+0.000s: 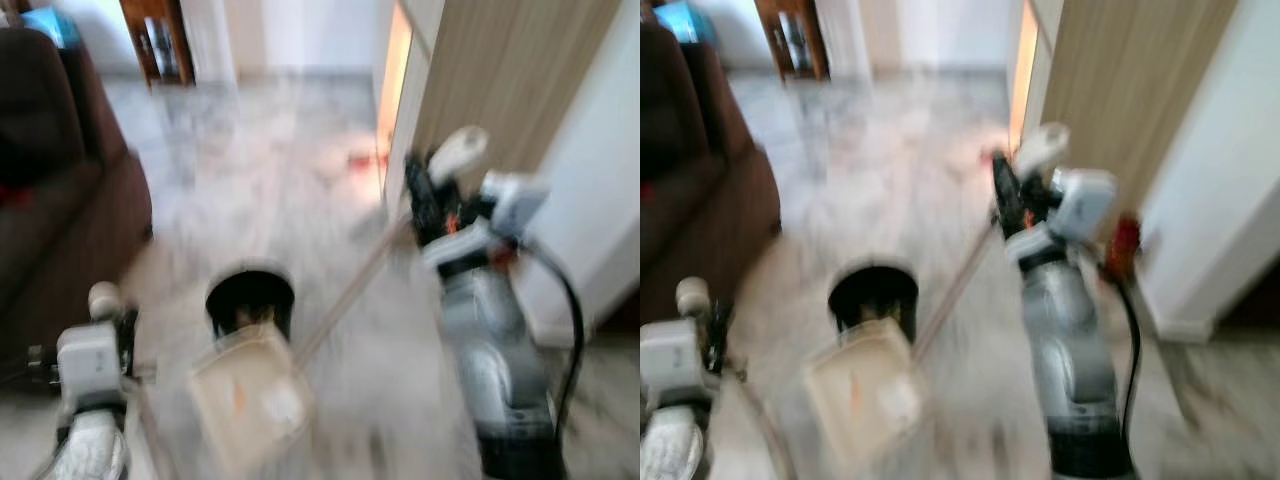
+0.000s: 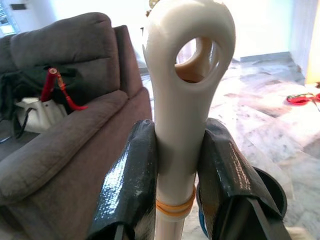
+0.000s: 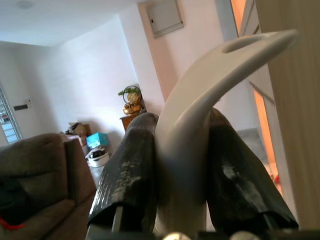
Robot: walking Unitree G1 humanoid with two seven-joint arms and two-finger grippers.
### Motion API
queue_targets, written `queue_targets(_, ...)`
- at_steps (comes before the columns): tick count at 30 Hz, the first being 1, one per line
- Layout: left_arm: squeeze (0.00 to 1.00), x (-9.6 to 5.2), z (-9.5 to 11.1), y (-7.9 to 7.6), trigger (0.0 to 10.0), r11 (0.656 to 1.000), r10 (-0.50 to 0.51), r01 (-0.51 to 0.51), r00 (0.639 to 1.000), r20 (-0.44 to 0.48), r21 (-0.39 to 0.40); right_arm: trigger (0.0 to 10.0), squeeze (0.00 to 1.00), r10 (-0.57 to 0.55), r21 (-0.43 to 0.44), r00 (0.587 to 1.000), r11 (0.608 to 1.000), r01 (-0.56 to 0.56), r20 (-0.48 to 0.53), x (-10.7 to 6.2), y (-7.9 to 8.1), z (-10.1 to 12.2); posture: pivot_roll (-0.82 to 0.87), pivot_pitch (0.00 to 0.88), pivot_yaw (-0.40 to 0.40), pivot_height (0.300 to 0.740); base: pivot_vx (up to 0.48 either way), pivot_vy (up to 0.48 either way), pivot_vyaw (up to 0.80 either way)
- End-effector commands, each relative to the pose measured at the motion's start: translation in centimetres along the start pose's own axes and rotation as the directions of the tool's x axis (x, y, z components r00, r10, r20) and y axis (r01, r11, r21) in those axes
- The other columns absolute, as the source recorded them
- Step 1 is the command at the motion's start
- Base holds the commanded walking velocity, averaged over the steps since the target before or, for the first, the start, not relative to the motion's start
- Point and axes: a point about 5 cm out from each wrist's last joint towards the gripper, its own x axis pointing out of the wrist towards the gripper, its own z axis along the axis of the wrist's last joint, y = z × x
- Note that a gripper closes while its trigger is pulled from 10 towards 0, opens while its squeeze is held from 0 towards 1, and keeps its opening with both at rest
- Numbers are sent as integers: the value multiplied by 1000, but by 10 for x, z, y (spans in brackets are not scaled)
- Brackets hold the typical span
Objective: Sweep floor
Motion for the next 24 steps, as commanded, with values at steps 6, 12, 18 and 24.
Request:
queue_targets(6, 0, -2, 6, 2, 10000, 1000, 22, -22, 1000, 4, -3, 10000, 0, 61, 33, 995, 997, -63, 78, 12, 18, 16, 63, 0, -9, 740, 374, 0, 0)
queue_targets(12, 0, -9, 2, 4, 10000, 999, 32, -32, 999, -17, 6, 10000, 0, 68, 40, 994, 997, -71, 82, 13, 21, 16, 66, 0, -8, 740, 373, 0, 0)
queue_targets(18, 0, -14, -3, 6, 10000, 999, 42, -41, 998, -39, 9, 10000, 0, 69, 50, 993, 996, -74, 92, 15, 22, 19, 68, 0, -10, 740, 372, 0, 0)
queue_targets(24, 0, -13, -4, 5, 10000, 999, 45, -44, 998, -40, 5, 10000, 0, 79, 58, 992, 995, -85, 93, 15, 24, 19, 71, 0, -14, 740, 372, 0, 0)
